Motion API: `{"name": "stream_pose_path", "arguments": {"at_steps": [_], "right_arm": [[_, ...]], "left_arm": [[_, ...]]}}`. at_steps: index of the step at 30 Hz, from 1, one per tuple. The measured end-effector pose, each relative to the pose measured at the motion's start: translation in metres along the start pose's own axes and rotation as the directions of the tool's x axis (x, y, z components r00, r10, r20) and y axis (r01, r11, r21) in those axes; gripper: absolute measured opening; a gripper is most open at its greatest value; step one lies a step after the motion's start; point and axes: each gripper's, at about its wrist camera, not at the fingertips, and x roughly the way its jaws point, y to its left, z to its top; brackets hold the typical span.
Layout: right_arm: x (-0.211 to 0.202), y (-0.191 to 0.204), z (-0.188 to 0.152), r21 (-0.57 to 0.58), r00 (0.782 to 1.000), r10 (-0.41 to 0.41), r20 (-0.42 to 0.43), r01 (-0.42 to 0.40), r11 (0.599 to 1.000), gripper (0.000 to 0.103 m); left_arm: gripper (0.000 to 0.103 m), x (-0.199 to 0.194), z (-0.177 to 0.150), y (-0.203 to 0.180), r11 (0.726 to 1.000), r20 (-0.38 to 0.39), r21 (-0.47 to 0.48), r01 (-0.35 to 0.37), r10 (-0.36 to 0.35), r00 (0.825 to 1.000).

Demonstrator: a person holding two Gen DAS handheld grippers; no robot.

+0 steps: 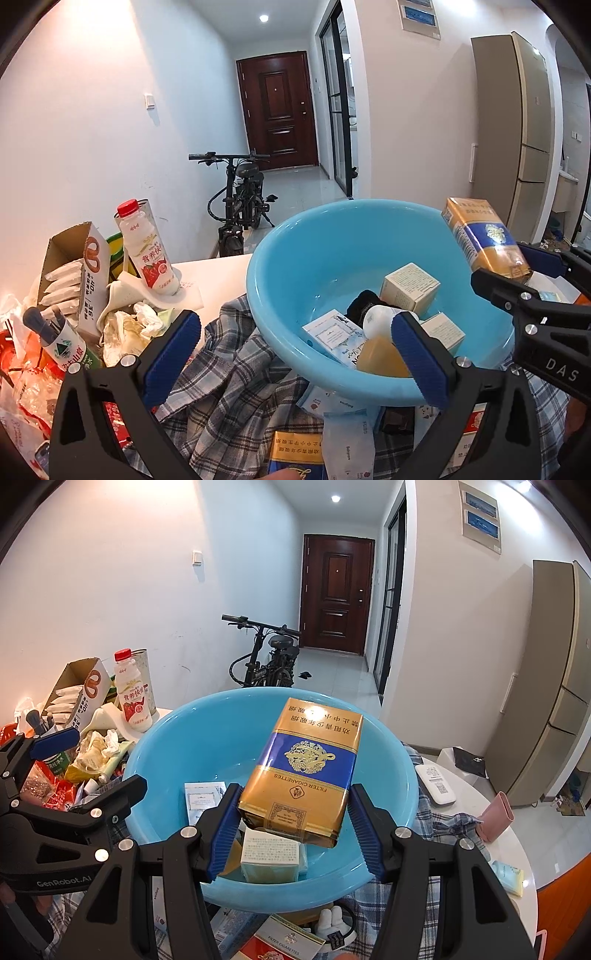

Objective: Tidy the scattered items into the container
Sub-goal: 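Open both grippers to drop the gold pack and soap box into the basin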

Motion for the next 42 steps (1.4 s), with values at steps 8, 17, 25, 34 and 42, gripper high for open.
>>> {"name": "stream_pose_path", "arguments": {"at_steps": [8, 17, 25, 34, 42], "right_arm": [[0.002, 0.000, -0.001, -0.002, 1.000, 0.000, -0.005, 0.000, 1.000, 0.061], [0.002, -0.001, -0.002, -0.003, 1.000, -0.019, 0.002, 0.019, 1.000, 0.086], [-0.004, 0.003, 0.000, 0.004, 1.000, -0.005, 0.006, 0.005, 1.000, 0.088], [-0.040, 0.007, -0.007, 0.020, 0.999, 0.003, 0.045, -0.004, 1.000, 0.103], [-0.074, 0.012, -0.020, 0.031, 0.997, 0.006, 0.072, -0.008, 0.999, 0.103]], "left_arm": [[0.103, -0.002, 0.001, 0.002, 1.000, 0.003, -0.006, 0.002, -0.002, 1.000], [0.103, -0.003, 0.001, 0.008, 0.999, 0.004, -0.035, 0.001, -0.001, 1.000], [0.103, -0.010, -0.001, 0.014, 0.998, -0.007, -0.062, -0.015, 0.015, 1.000], [0.103, -0.041, -0.007, 0.013, 0.997, 0.007, -0.077, -0.016, 0.016, 1.000], [0.103, -0.078, -0.019, 0.012, 0.995, 0.031, -0.094, -0.017, 0.020, 0.999]]}}
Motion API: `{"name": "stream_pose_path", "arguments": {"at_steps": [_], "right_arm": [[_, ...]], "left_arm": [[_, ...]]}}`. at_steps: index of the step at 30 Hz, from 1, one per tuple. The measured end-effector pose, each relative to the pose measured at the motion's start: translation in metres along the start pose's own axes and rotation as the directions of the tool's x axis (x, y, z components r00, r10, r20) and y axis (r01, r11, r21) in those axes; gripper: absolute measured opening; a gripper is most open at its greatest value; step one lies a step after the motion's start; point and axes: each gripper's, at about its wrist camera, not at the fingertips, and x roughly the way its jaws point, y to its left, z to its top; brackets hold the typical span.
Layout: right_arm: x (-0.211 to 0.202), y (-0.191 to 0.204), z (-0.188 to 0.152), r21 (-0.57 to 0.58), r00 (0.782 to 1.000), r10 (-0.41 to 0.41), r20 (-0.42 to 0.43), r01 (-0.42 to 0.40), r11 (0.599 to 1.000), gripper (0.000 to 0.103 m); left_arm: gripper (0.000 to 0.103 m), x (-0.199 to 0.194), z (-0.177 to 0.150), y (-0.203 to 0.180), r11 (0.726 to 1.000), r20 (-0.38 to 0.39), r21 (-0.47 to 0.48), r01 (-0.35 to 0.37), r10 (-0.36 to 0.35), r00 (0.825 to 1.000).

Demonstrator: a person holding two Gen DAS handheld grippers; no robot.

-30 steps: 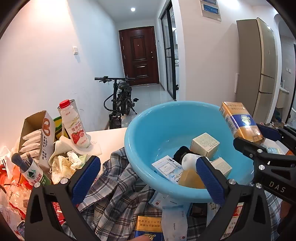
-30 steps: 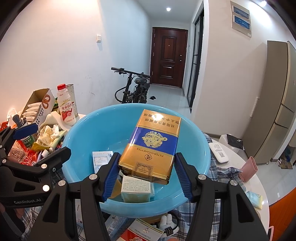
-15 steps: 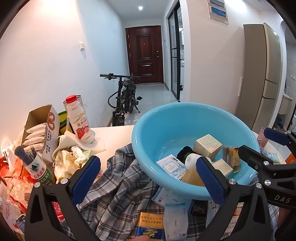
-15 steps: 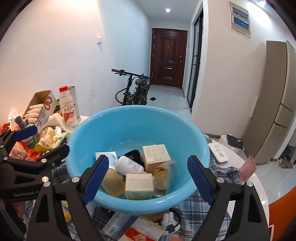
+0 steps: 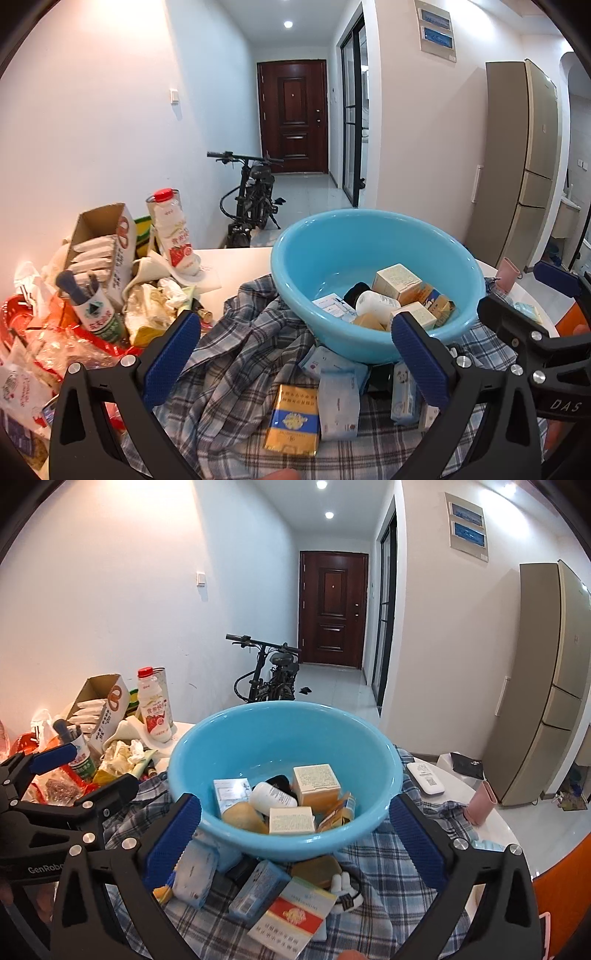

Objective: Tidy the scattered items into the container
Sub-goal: 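Withdraw both tools from the basin back toward the remaining items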

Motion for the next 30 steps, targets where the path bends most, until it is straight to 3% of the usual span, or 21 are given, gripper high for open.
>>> {"name": "stream_pose_path", "arguments": {"at_steps": [20, 30], "right_arm": [[-0.051, -0.012, -0.054, 0.074, 0.999, -0.030, -0.025, 0.031, 0.997, 0.103], [-0.041, -0.016, -0.078, 0.086, 0.997, -0.016, -0.079, 0.023, 0.996, 0.103]], "left_arm": [[0.103, -0.034, -0.047, -0.020, 0.999, -0.015, 0.043, 0.031, -0.031, 0.999], [0.103, -0.004, -0.081, -0.012, 0.998, -0.128, 0.068, 0.011, -0.003, 0.992]]}}
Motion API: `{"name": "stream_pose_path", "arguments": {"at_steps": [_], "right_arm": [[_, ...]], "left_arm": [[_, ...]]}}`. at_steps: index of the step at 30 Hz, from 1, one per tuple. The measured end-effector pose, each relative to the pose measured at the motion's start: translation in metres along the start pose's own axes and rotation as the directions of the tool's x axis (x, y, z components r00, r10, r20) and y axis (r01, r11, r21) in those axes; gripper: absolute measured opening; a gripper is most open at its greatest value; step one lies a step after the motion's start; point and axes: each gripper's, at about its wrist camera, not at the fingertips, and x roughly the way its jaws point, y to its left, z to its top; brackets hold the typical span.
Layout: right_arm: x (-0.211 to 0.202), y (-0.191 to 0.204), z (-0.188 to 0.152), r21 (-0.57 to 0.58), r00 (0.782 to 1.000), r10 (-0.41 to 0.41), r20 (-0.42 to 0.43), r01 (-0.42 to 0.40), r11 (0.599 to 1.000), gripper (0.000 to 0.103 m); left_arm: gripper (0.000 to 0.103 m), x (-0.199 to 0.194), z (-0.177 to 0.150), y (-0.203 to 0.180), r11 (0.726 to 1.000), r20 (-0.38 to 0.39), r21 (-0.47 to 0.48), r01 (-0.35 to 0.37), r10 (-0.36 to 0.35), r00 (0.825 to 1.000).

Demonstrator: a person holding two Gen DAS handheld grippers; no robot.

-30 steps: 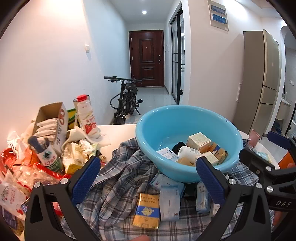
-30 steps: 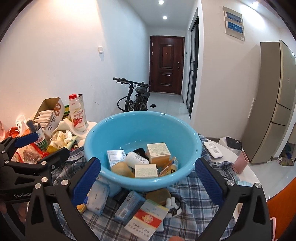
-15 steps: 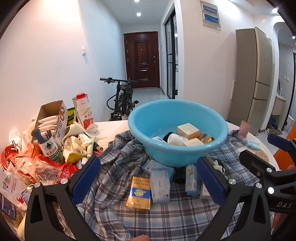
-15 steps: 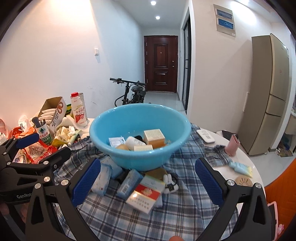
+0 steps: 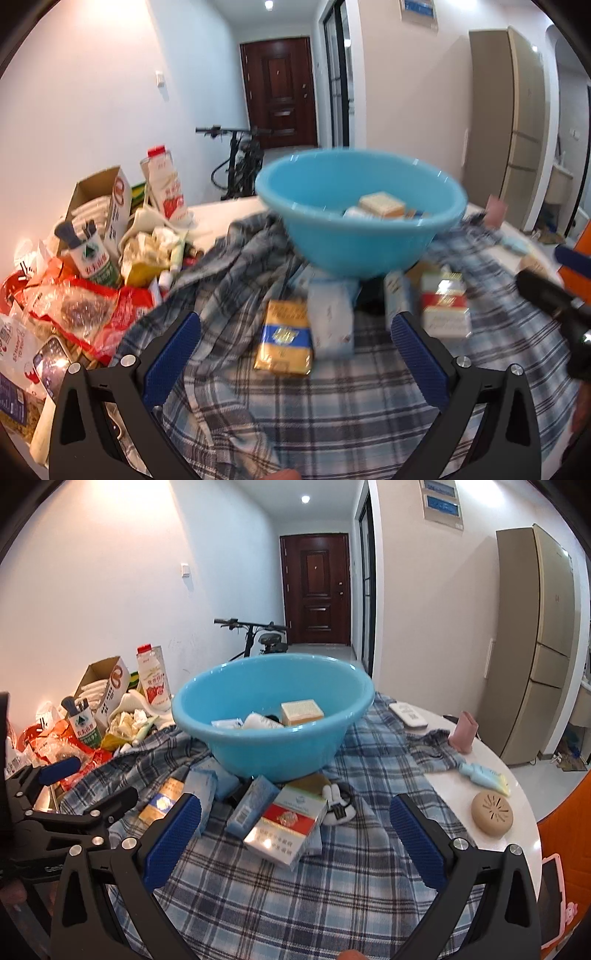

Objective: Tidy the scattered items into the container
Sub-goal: 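Withdraw both tools from the basin back toward the remaining items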

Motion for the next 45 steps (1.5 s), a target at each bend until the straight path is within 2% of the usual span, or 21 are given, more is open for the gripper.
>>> {"name": "stream_pose_path", "arguments": {"at_steps": [7, 29, 37, 42, 45], "right_arm": [[0.015, -0.005, -0.004, 0.010, 1.000, 0.012, -0.027, -0.012, 1.000, 0.103], [0.029, -0.011, -0.013, 0.028, 0.998, 0.007, -0.059, -0.005, 1.000, 0.103], [0.037, -0.013, -0.016, 0.028, 0.997, 0.005, -0.078, -0.002, 1.000, 0.103], [0.042, -0.012, -0.017, 0.031, 0.996, 0.009, -0.086, -0.006, 0.999, 0.103], [0.043, -0.013, -0.019, 0.032, 0.996, 0.008, -0.091, -0.005, 0.999, 0.103]], "left_arm": [[0.103, 0.023, -0.014, 0.006, 1.000, -0.075, -0.011, -0.011, 0.010, 0.997], [0.103, 0.050, -0.027, -0.001, 1.000, -0.146, 0.023, 0.008, -0.004, 0.989], [0.103, 0.067, -0.034, 0.008, 0.999, -0.169, 0.028, -0.021, 0.026, 0.985], [0.103, 0.075, -0.033, 0.010, 1.000, -0.183, 0.012, 0.015, -0.012, 0.983], [0.103, 0.079, -0.033, 0.010, 0.999, -0.189, 0.029, 0.016, -0.010, 0.982]]}}
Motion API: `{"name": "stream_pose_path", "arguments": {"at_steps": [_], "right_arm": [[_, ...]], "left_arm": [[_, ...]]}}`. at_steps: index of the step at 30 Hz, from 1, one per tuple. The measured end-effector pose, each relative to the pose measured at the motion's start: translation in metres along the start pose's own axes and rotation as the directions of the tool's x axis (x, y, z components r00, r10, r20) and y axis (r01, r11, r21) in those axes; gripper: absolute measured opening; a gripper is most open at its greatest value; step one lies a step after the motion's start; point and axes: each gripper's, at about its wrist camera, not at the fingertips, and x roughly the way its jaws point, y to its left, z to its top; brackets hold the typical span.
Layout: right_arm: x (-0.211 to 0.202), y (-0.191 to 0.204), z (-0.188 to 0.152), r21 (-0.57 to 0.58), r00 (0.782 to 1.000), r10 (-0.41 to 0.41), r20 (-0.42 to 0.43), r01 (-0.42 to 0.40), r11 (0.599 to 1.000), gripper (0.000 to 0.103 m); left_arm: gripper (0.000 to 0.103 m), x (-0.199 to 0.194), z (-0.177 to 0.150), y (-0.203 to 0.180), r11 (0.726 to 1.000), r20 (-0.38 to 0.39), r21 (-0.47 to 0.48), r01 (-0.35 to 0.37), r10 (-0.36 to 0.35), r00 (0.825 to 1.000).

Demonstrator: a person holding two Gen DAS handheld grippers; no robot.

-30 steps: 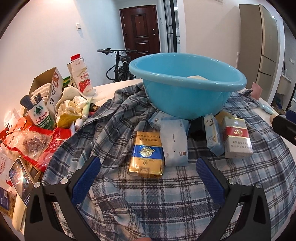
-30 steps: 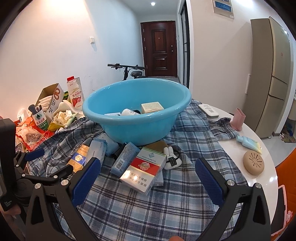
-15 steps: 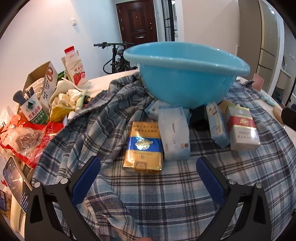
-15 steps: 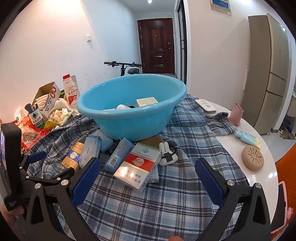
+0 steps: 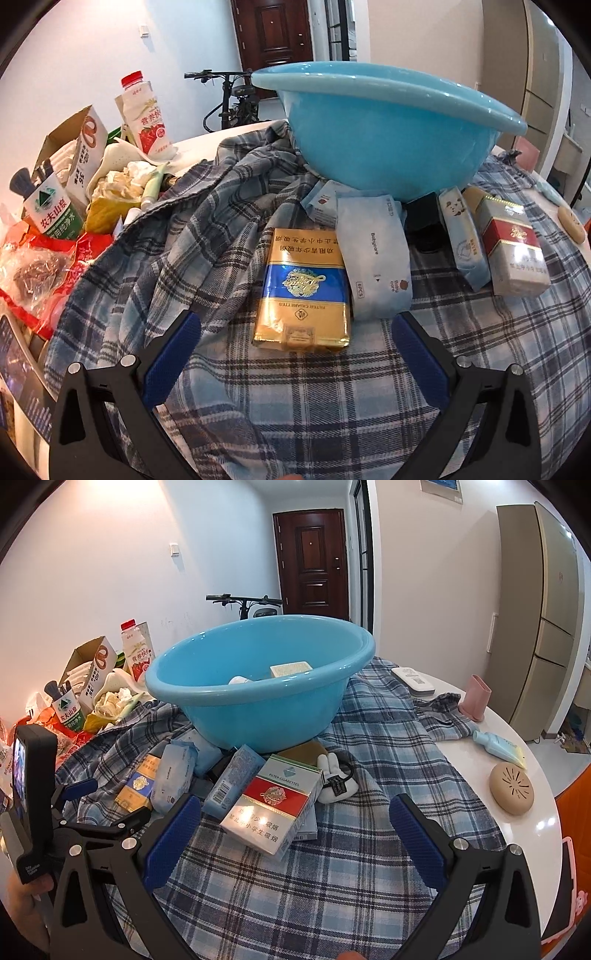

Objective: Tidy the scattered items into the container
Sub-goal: 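Grasp the second gold-and-blue pack with the left gripper while the right gripper grasps the white-and-red pack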

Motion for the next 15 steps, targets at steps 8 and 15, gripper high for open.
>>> {"name": "stream_pose_path", "arguments": {"at_steps": [8, 15], "right_arm": [[0.004, -0.010, -0.003, 0.027, 1.000, 0.002, -0.009, -0.002, 1.000, 0.103], [0.012, -0.012, -0.006, 0.030, 1.000, 0.004, -0.026, -0.003, 1.000, 0.103]], "left_arm": [[0.078, 0.015, -0.003, 0.005, 0.999, -0.048, -0.010, 0.034, -0.034, 0.998], [0.072, 0.018, -0.004, 0.003, 0.999, -0.060, -0.014, 0.051, -0.051, 0.997]]}}
